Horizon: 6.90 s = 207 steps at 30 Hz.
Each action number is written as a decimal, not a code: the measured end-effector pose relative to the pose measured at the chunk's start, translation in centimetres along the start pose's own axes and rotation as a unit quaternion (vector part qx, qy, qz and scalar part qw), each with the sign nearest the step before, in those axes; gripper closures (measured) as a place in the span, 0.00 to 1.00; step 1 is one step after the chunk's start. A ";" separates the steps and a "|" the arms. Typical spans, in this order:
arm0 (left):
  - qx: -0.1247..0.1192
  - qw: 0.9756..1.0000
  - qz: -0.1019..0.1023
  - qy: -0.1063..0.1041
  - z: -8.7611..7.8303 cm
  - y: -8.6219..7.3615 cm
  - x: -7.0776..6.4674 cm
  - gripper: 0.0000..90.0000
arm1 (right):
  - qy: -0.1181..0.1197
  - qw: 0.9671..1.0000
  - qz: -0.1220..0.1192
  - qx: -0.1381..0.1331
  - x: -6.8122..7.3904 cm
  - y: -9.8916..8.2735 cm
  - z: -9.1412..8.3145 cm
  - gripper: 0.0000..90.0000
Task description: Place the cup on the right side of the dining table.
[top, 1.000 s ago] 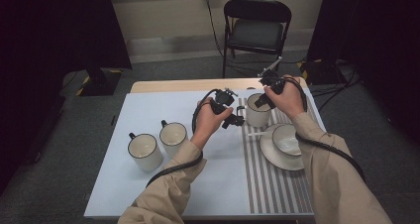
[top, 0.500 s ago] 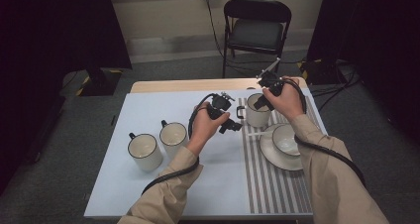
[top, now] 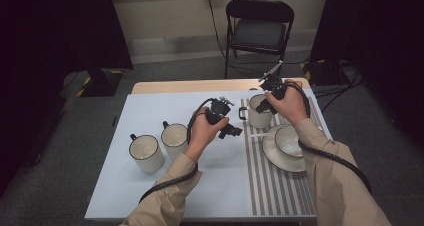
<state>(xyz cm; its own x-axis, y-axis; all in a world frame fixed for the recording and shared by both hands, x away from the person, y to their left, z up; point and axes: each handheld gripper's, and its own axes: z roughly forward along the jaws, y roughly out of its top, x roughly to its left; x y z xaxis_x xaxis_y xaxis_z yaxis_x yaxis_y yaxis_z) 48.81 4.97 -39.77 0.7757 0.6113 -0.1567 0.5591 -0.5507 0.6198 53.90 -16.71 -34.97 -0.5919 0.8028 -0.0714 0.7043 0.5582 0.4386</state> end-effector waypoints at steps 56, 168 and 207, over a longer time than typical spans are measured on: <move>0.000 1.000 0.004 -0.015 -0.1 -3.6 -1.9 0.20 | 0.012 1.000 -0.021 0.003 1.8 -1.7 -1.2 0.18; 0.002 0.999 0.026 -0.035 -2.6 -11.2 -4.2 0.20 | 0.064 0.995 -0.074 0.007 7.4 -5.5 -1.0 0.19; 0.001 0.999 0.017 -0.033 -3.7 -13.2 -4.4 0.20 | 0.100 0.990 -0.095 0.017 9.2 -7.3 -0.3 0.19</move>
<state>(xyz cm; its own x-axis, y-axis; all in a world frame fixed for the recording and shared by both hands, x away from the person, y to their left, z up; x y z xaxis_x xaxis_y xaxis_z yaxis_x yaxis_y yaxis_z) 36.94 11.67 -44.38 0.8118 0.5535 -0.1860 0.5328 -0.5719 0.6238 43.19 -13.46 -38.55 -0.7789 0.6264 0.0311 0.5833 0.7053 0.4028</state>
